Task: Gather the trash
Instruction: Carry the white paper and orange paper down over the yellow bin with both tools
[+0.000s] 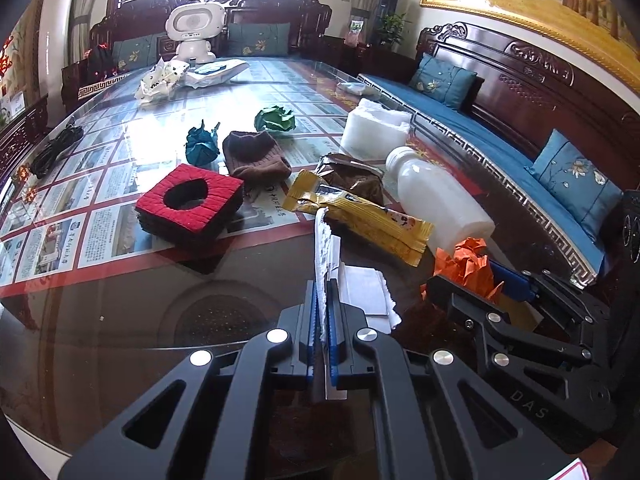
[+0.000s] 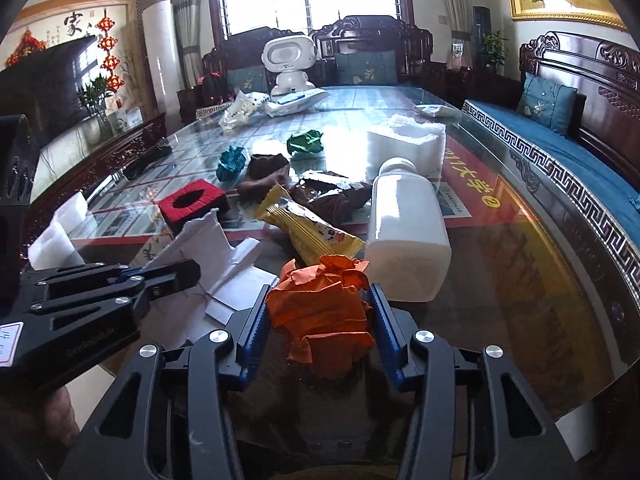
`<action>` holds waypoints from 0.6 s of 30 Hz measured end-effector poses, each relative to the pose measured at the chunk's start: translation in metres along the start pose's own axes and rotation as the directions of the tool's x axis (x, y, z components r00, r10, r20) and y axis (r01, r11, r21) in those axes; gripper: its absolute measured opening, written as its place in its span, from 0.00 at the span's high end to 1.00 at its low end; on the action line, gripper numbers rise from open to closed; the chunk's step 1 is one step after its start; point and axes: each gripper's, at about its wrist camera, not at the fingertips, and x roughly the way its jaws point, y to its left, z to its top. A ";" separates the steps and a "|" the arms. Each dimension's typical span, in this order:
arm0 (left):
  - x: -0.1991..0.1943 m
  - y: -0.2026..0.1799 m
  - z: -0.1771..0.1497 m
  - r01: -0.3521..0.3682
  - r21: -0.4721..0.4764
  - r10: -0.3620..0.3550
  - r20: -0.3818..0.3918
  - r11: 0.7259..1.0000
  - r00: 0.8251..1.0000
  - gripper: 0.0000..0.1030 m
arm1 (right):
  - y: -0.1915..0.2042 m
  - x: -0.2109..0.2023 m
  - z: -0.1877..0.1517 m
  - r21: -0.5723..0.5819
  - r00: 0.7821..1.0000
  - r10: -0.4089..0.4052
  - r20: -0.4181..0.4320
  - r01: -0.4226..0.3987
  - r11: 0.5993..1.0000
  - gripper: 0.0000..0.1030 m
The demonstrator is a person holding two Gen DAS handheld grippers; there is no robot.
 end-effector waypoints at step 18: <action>-0.044 -0.028 -0.005 0.009 0.054 -0.012 0.056 0.999 0.998 0.95 | 0.013 -0.044 -0.001 -0.049 0.998 0.019 0.062 -0.016 0.999 0.55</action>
